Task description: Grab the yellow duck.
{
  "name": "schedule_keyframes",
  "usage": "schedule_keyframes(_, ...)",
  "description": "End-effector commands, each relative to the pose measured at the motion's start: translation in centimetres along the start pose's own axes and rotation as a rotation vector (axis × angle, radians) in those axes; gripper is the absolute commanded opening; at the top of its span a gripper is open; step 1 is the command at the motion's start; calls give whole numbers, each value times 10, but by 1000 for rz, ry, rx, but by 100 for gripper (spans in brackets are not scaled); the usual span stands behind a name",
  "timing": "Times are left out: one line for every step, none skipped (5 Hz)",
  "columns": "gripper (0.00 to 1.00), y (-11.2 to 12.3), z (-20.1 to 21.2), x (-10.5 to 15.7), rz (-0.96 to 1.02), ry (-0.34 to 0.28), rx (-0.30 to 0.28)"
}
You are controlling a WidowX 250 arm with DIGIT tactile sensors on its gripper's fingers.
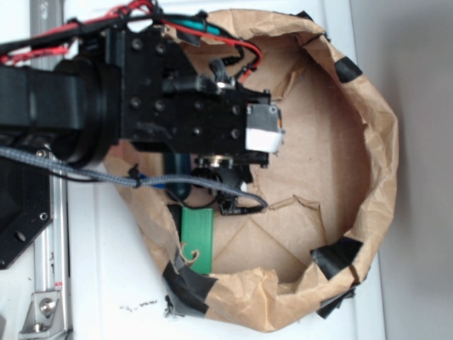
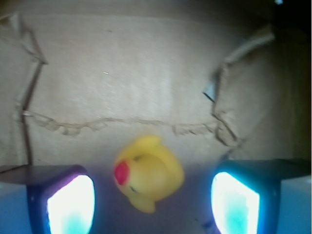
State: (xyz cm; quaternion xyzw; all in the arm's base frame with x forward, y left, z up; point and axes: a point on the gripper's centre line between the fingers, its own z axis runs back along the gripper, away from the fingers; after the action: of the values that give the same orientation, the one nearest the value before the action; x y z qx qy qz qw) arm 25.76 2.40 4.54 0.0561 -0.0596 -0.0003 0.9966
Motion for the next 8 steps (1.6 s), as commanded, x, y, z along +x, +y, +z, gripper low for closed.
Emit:
schedule_keyframes(100,-12,-4,10,-41,-9,-50)
schedule_keyframes(100,-21,-23,-1,-91,44,-77)
schedule_keyframes(0,-26,-30,-7,-119,81,-51)
schedule_keyframes(0,-32,-36,-15,-134,99,-65)
schedule_keyframes(0,-34,-37,-22,-147,110,-64)
schedule_keyframes(0,-31,-17,-18,-136,61,-63)
schedule_keyframes(0,-18,28,4,-98,-53,-39)
schedule_keyframes(0,-15,76,34,-33,-152,-52)
